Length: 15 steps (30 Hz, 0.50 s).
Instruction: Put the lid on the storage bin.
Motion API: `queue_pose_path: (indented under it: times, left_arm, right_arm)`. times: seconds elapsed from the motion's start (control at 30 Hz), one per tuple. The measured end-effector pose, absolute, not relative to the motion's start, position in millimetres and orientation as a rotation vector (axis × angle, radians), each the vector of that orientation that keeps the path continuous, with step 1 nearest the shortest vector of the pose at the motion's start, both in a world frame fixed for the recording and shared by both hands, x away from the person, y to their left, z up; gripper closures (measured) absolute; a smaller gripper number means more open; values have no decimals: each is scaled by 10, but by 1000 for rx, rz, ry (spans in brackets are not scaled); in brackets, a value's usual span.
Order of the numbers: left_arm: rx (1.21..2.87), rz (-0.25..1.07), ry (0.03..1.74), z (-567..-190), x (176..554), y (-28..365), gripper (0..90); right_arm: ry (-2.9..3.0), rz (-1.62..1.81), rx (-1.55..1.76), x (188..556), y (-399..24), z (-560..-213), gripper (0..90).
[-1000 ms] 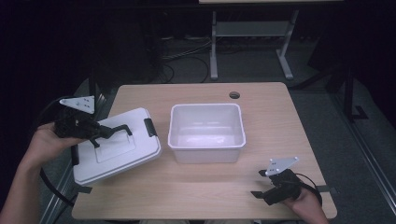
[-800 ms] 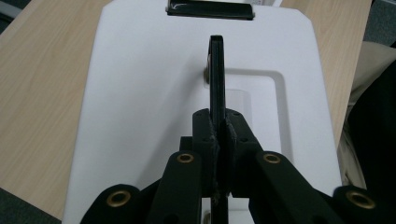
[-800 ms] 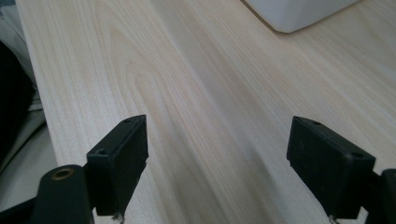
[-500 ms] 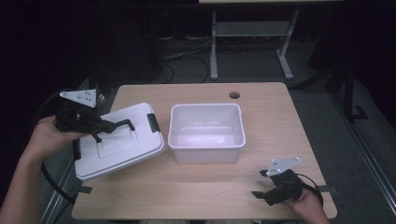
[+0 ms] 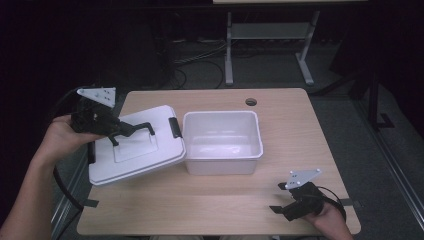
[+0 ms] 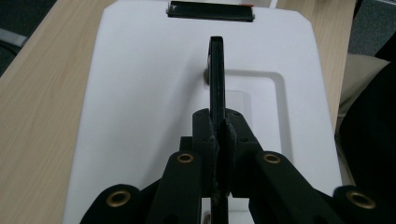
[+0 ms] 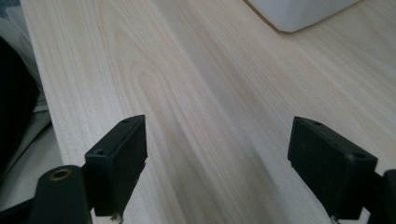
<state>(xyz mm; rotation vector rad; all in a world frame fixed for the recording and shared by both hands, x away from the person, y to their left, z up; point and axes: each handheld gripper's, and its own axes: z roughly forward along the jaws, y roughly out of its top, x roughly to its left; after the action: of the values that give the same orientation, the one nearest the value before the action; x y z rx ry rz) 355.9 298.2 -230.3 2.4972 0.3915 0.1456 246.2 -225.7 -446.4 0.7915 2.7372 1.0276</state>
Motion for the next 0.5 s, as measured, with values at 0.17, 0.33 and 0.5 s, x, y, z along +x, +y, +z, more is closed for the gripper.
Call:
queue_pose_path:
  times: [0.17, 0.33, 0.5]
  left_arm:
    - [2505, 134, 375, -2287, 3611, 2858, 842]
    - [2517, 115, 353, -2296, 3667, 2736, 842]
    - [2523, 99, 332, -2331, 3718, 2626, 842]
  right_arm:
    - [2732, 1038, 790, 2463, -2268, -4450, 194]
    - [2726, 1047, 797, 2464, -2283, -4445, 193]
    - [2734, 1037, 785, 2462, -2278, -4458, 194]
